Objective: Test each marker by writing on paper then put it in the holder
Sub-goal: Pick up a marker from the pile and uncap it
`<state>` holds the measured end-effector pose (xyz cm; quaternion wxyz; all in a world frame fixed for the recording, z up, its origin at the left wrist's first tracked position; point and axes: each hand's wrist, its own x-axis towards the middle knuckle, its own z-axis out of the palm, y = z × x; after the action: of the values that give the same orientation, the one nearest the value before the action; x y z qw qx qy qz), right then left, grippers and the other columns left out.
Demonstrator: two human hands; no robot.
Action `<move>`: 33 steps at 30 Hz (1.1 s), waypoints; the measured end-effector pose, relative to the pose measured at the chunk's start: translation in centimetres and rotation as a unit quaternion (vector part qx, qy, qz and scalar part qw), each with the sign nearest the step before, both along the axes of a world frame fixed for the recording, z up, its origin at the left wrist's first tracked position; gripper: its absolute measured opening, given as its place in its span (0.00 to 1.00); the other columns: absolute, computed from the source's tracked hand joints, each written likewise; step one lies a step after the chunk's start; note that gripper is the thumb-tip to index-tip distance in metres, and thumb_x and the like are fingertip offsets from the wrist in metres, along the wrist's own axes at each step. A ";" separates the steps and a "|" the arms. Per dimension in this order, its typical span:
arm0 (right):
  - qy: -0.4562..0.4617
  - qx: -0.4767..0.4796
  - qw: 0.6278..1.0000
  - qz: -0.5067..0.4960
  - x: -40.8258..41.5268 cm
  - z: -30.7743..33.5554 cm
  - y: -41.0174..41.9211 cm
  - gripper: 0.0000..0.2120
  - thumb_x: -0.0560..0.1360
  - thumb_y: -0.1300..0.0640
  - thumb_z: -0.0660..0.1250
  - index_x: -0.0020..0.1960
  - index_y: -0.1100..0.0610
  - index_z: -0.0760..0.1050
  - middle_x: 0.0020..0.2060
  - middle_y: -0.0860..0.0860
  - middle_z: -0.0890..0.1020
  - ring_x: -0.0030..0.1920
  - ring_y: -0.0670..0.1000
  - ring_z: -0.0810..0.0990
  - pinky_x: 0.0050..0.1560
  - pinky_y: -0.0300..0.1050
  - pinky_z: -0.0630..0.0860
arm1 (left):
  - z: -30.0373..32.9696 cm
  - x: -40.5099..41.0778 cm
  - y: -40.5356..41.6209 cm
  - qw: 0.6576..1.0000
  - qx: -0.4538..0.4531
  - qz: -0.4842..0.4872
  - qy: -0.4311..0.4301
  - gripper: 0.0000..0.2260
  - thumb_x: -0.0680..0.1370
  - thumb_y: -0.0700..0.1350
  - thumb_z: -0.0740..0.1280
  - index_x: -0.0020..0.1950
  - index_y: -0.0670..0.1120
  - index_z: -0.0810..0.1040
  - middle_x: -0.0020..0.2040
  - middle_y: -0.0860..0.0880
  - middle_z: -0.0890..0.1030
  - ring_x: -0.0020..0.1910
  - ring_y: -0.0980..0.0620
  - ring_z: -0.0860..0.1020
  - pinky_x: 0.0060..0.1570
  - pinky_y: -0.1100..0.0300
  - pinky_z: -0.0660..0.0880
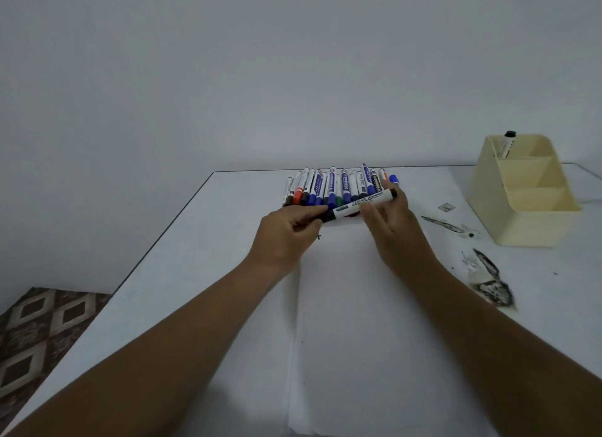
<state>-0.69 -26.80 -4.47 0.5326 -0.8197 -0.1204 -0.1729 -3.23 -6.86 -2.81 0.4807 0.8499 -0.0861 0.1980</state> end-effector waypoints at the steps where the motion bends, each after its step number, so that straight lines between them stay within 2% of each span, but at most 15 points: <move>1: -0.003 0.038 0.999 0.001 -0.1 0.1 -0.2 0.18 0.81 0.40 0.60 0.67 0.45 0.65 0.45 0.49 0.81 0.43 0.45 0.80 0.46 0.47 0.77 | 0.0 0.0 -0.4 1.000 0.022 -0.007 -0.006 0.13 0.77 0.39 0.70 0.60 0.50 0.84 0.49 0.55 0.84 0.44 0.66 0.80 0.47 0.76 0.71; 3: 0.000 0.096 0.995 -0.002 -0.1 0.3 -0.5 0.08 0.82 0.43 0.60 0.57 0.46 0.67 0.42 0.50 0.83 0.37 0.47 0.80 0.41 0.51 0.77 | 0.2 -0.1 -1.3 0.997 0.063 -0.032 -0.017 0.14 0.78 0.39 0.69 0.61 0.51 0.83 0.52 0.58 0.83 0.51 0.63 0.80 0.52 0.74 0.72; 5: 0.005 0.127 0.992 -0.001 -0.2 0.5 -0.6 0.08 0.84 0.47 0.59 0.55 0.51 0.67 0.41 0.52 0.84 0.33 0.47 0.79 0.37 0.46 0.76 | 0.4 -0.2 -2.2 0.994 0.079 -0.071 -0.009 0.15 0.78 0.40 0.68 0.64 0.51 0.82 0.53 0.58 0.81 0.53 0.60 0.79 0.52 0.71 0.74; 8: -0.005 0.164 0.986 0.008 -0.5 0.8 -0.8 0.06 0.85 0.50 0.58 0.52 0.52 0.67 0.37 0.51 0.84 0.30 0.49 0.76 0.32 0.40 0.73 | 0.7 -0.2 -3.9 0.990 0.082 -0.111 0.024 0.11 0.79 0.46 0.69 0.62 0.52 0.80 0.51 0.56 0.79 0.49 0.58 0.78 0.46 0.70 0.73; 10: -0.008 0.173 0.985 0.009 -0.6 0.9 -0.8 0.06 0.85 0.51 0.59 0.51 0.51 0.66 0.33 0.47 0.81 0.29 0.49 0.74 0.31 0.40 0.72 | 0.7 0.2 -4.7 0.990 0.083 -0.111 0.041 0.10 0.79 0.51 0.70 0.58 0.51 0.79 0.47 0.55 0.79 0.43 0.60 0.78 0.40 0.71 0.72; 12: -0.007 0.174 0.985 0.010 -0.6 0.9 -0.8 0.06 0.85 0.51 0.59 0.51 0.53 0.67 0.31 0.47 0.78 0.29 0.46 0.73 0.31 0.41 0.71 | 0.7 0.8 -5.2 0.989 0.084 -0.110 0.049 0.10 0.80 0.52 0.68 0.59 0.51 0.77 0.44 0.55 0.79 0.38 0.62 0.76 0.37 0.71 0.69; 15: 0.003 0.190 0.982 0.014 -0.6 1.0 -0.8 0.08 0.84 0.53 0.60 0.54 0.57 0.67 0.34 0.48 0.75 0.30 0.40 0.71 0.31 0.35 0.70 | 0.7 1.1 -5.6 0.983 0.133 -0.123 0.038 0.12 0.83 0.50 0.62 0.66 0.50 0.76 0.41 0.57 0.77 0.36 0.64 0.73 0.36 0.72 0.67; 18: 0.017 0.203 0.979 0.014 -0.6 1.1 -0.8 0.09 0.84 0.53 0.60 0.55 0.60 0.67 0.38 0.49 0.75 0.30 0.37 0.73 0.32 0.31 0.70 | 0.5 0.9 -5.7 0.978 0.171 -0.117 0.003 0.15 0.85 0.52 0.59 0.69 0.50 0.75 0.40 0.58 0.76 0.37 0.63 0.73 0.36 0.71 0.67; 24: 0.032 0.207 0.977 0.028 -0.4 1.1 -0.9 0.07 0.84 0.55 0.60 0.49 0.57 0.67 0.29 0.46 0.70 0.27 0.42 0.67 0.28 0.35 0.66 | 0.3 1.0 -5.4 0.982 0.174 -0.070 0.008 0.18 0.83 0.56 0.61 0.72 0.55 0.74 0.36 0.61 0.75 0.34 0.62 0.74 0.33 0.72 0.66; 26: 0.039 0.194 0.980 0.029 -0.4 1.1 -0.9 0.08 0.85 0.54 0.59 0.49 0.57 0.67 0.28 0.47 0.69 0.27 0.42 0.66 0.29 0.36 0.66 | 0.3 0.8 -4.8 0.981 0.174 -0.083 0.017 0.19 0.81 0.59 0.63 0.71 0.58 0.73 0.35 0.59 0.74 0.32 0.61 0.73 0.33 0.71 0.65; 28: 0.044 0.196 0.979 0.022 -0.3 1.1 -1.2 0.10 0.84 0.52 0.58 0.50 0.59 0.67 0.28 0.49 0.70 0.28 0.45 0.66 0.29 0.39 0.66 | 0.2 0.5 -4.0 0.978 0.180 -0.095 0.034 0.25 0.76 0.64 0.67 0.71 0.60 0.69 0.34 0.56 0.73 0.31 0.59 0.70 0.32 0.68 0.66; 30: 0.054 0.214 0.975 0.018 -0.3 1.1 -1.5 0.11 0.84 0.51 0.58 0.51 0.58 0.67 0.29 0.52 0.71 0.28 0.46 0.67 0.28 0.40 0.65 | 0.0 0.4 -2.5 0.970 0.226 -0.074 0.049 0.27 0.76 0.62 0.69 0.72 0.58 0.66 0.39 0.55 0.74 0.35 0.59 0.72 0.36 0.64 0.69; 32: 0.066 0.226 0.972 0.018 -0.3 1.1 -1.6 0.11 0.84 0.50 0.57 0.51 0.58 0.67 0.30 0.54 0.73 0.28 0.47 0.67 0.27 0.40 0.65 | -0.3 0.3 -0.6 0.960 0.272 -0.043 0.040 0.20 0.80 0.53 0.66 0.71 0.53 0.69 0.51 0.53 0.77 0.50 0.55 0.76 0.49 0.60 0.72; 33: 0.070 0.224 0.972 0.020 -0.2 1.1 -1.6 0.11 0.84 0.50 0.57 0.51 0.57 0.67 0.30 0.55 0.74 0.28 0.48 0.67 0.27 0.40 0.65 | -0.5 0.1 0.5 0.960 0.276 -0.034 0.035 0.16 0.82 0.48 0.64 0.70 0.50 0.71 0.57 0.51 0.77 0.57 0.53 0.74 0.55 0.60 0.70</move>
<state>-0.92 -28.37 -3.36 0.7128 -0.6873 -0.0572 -0.1274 -3.11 -6.35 -3.34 0.2365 0.9526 -0.1495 0.1195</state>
